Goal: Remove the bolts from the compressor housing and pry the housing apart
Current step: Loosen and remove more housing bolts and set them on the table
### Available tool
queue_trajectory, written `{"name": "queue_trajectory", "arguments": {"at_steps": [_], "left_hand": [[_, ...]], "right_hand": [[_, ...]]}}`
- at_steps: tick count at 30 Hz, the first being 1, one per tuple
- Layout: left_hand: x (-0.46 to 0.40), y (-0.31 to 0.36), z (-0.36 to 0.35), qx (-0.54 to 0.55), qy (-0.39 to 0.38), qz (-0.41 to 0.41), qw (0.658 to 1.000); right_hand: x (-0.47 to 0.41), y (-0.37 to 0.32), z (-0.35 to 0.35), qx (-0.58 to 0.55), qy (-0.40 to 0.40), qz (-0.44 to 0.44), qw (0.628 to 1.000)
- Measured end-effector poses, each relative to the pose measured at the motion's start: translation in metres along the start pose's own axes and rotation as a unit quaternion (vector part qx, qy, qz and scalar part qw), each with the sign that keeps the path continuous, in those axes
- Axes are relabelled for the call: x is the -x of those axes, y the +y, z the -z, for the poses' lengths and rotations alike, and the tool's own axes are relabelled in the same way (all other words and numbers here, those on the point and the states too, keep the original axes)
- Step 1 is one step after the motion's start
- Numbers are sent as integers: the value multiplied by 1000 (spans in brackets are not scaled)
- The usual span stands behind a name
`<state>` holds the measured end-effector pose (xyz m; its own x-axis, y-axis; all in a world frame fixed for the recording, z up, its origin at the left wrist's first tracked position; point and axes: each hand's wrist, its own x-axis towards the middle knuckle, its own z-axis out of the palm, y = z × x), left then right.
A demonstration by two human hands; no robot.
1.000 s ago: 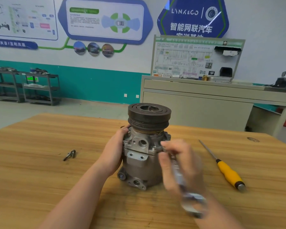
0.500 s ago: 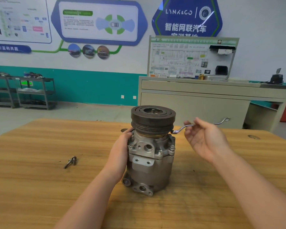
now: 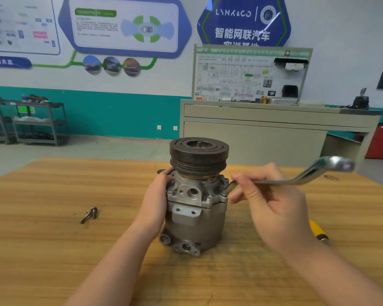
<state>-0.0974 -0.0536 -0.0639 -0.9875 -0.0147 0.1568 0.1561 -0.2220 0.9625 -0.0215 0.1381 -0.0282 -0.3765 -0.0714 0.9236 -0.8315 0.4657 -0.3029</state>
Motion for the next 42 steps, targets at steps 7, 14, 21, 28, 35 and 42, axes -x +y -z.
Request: {"name": "queue_trajectory", "arguments": {"at_steps": [7,14,21,28,35,42], "left_hand": [[5,2,-2,5,7,1,1000],[5,3,-2,2,9,17,1000],[4,2,-3,14,34,27,999],[2,-1,-6,31,55,30,998],[7,3,-9,1,59,16,998],[16,7,-12,-15,76,-4,997]], "right_hand": [[3,-14,-17,187,-71,235,951],[10,-3,-19,-276,227,-208,911],[-34,42,-18,-505,196,-569,619],[-24,30,-2,-391,157,-376,826],[0,2,-5,-108,53,-95,988],[20,-1,-17,148,-72,227,960]]}}
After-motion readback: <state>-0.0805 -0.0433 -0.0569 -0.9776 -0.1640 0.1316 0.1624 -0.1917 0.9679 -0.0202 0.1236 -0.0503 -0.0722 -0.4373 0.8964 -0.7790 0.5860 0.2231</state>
